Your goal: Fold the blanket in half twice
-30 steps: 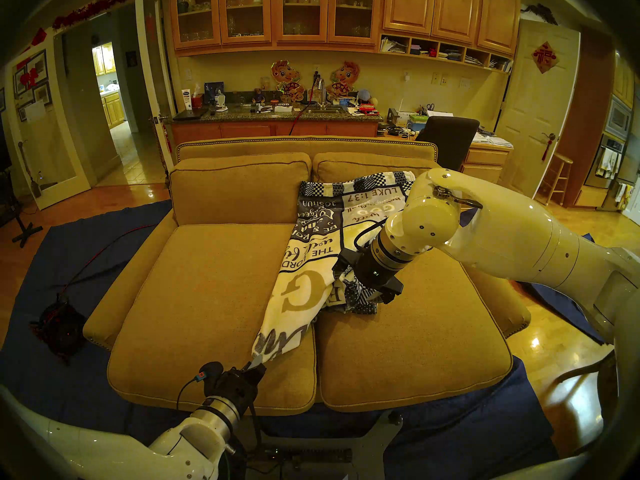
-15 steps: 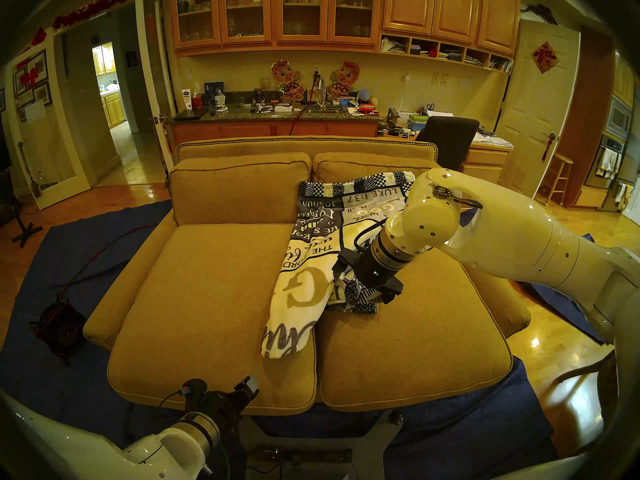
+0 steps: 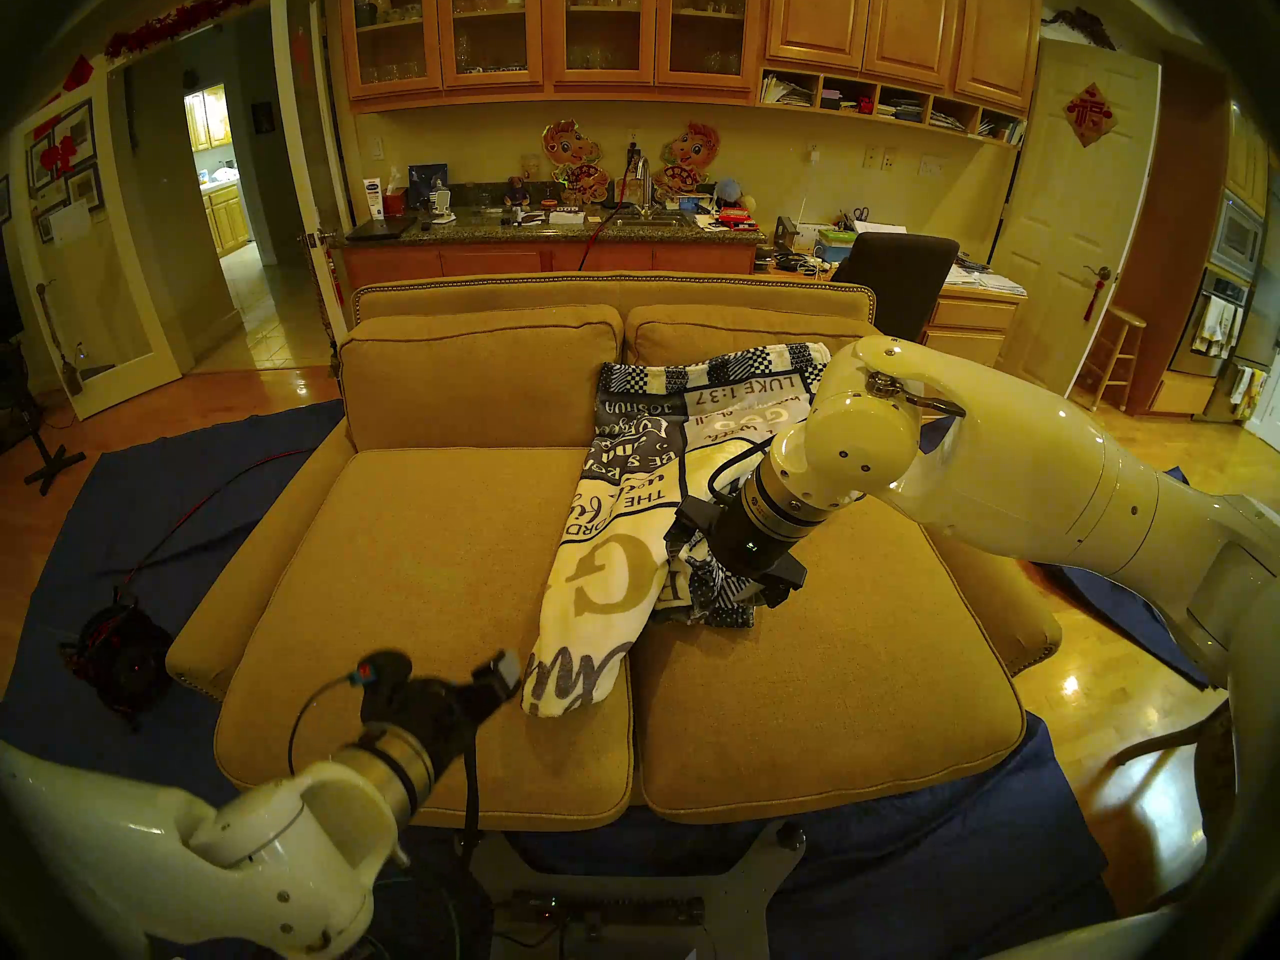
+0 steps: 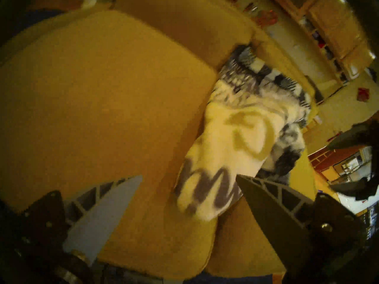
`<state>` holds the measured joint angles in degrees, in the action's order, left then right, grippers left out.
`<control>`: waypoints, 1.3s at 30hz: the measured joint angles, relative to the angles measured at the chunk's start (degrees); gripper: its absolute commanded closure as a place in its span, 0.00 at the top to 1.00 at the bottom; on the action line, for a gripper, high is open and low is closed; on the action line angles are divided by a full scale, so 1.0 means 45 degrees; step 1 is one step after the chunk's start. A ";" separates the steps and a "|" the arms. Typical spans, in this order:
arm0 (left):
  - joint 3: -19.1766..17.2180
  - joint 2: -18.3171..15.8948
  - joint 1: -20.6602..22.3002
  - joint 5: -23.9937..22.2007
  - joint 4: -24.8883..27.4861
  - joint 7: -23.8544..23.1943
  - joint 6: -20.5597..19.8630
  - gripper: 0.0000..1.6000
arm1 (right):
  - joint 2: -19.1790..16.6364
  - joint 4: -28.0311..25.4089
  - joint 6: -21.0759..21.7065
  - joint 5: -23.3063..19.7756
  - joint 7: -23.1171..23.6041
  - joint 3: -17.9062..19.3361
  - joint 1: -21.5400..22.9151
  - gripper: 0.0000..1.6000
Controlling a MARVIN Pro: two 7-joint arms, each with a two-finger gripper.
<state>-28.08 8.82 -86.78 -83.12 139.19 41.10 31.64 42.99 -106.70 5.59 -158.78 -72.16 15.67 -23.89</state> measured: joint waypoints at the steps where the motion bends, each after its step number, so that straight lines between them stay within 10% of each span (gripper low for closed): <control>1: -0.0073 -0.0048 0.0105 0.0230 0.0023 0.0026 -0.0268 1.00 | 0.0000 0.0000 0.0000 0.0000 0.0000 0.0000 0.0000 1.00; 19: 0.0729 0.0669 0.1003 0.3287 -0.1332 -0.1531 -0.4910 1.00 | -0.0042 0.0434 0.0006 0.0816 0.0193 -0.0313 -0.0005 1.00; 39: 0.0930 0.1544 0.2858 0.3520 -0.1981 -0.2135 -1.0059 1.00 | 0.0288 0.0337 0.0255 0.1376 -0.0103 -0.0612 0.0156 1.00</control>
<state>-23.89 15.77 -73.92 -67.28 130.28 31.49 -13.63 44.28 -105.19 6.74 -152.59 -72.62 12.91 -23.19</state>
